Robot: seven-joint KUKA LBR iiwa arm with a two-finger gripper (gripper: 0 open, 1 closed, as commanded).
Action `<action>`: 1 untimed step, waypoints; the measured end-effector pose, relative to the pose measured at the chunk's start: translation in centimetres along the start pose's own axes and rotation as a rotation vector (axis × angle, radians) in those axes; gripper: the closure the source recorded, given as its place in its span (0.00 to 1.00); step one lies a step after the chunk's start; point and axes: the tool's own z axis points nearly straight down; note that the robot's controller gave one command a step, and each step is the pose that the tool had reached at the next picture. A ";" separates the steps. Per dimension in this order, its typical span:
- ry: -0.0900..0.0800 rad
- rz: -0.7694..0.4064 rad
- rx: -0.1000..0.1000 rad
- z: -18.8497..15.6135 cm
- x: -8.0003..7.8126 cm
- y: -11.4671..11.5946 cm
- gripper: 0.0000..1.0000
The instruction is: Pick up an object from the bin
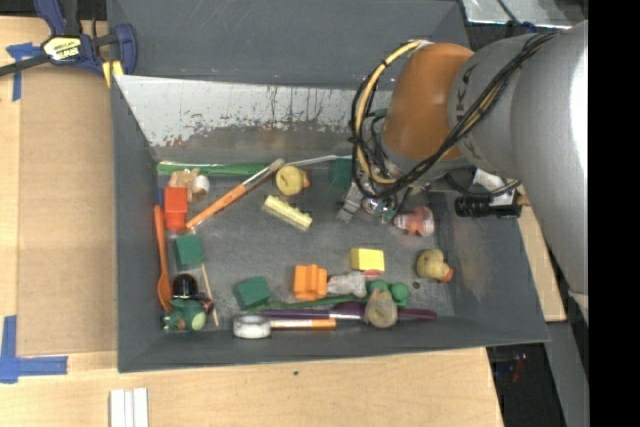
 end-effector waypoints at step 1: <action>0.001 -0.051 -0.002 0.3 -2.8 -10.0 1.00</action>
Offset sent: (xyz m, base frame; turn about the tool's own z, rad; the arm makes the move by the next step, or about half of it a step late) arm 0.0000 0.0000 0.0000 0.0000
